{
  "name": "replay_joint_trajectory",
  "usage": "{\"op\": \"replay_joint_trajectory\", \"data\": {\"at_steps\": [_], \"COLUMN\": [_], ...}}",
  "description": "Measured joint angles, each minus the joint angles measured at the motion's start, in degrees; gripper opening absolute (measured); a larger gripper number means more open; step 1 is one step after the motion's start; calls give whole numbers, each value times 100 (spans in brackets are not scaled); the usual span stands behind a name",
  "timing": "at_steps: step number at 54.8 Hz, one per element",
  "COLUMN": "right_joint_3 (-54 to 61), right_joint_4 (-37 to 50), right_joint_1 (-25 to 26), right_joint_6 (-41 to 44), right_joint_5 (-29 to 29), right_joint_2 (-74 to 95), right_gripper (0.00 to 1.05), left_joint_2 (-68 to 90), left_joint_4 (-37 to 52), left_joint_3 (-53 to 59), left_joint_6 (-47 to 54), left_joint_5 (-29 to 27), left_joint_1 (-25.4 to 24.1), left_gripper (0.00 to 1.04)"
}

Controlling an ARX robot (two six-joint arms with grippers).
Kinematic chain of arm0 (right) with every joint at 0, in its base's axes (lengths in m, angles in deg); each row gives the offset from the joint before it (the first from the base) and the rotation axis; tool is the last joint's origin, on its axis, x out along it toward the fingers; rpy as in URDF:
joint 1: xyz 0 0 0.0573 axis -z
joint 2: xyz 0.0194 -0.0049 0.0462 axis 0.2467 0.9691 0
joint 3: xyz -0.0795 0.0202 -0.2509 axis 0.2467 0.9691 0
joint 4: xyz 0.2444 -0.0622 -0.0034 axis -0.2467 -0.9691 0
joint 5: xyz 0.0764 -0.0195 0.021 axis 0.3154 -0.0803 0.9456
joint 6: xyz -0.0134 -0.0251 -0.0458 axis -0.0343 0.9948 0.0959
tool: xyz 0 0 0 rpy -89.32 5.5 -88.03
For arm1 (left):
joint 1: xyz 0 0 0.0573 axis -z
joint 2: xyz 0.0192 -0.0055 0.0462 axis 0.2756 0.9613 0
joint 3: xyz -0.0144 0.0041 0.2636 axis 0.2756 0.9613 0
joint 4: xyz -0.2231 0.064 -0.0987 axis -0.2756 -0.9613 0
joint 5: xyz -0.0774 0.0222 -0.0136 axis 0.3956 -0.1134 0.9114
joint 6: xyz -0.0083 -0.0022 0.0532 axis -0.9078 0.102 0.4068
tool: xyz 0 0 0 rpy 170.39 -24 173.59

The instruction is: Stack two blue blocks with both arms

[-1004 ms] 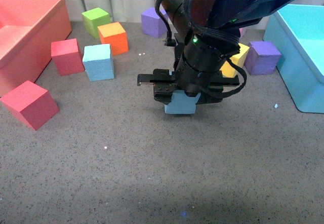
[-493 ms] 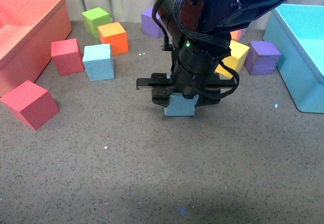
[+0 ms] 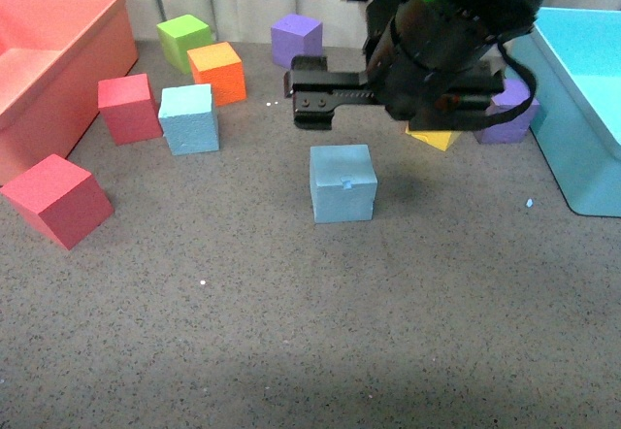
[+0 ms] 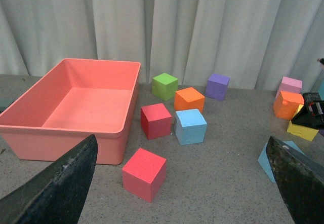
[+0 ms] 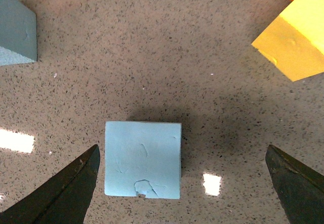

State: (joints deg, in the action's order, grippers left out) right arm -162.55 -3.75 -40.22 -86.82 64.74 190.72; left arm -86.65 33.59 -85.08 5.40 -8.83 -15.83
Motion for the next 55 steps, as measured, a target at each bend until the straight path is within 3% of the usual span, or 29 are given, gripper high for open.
{"op": "replay_joint_trajectory", "data": {"at_steps": [4,11,14,25,55], "right_joint_3": [1322,3803,4282,5628,7042], "right_joint_4": [2747,7320,7923,7807,6640], "right_joint_1": [72,588,804,1283,2011], "right_joint_6": [785,1416,1478,1565,1574], "right_joint_5": [-1276,-1119,-962,-459,260], "right_joint_2": [-129,-859,-1534,-2673,-5399], "right_gripper": [78,48,36,1,1], "left_joint_2": [0,0,0,0,0], "left_joint_4": [0,0,0,0,0], "left_joint_3": [0,0,0,0,0], "left_joint_6": [2,0,0,0,0], "left_joint_5": [15,-7,-4,-2,-4], "left_joint_1": [0,-2,0,0,0], "left_gripper": [98,98,98,98,98]}}
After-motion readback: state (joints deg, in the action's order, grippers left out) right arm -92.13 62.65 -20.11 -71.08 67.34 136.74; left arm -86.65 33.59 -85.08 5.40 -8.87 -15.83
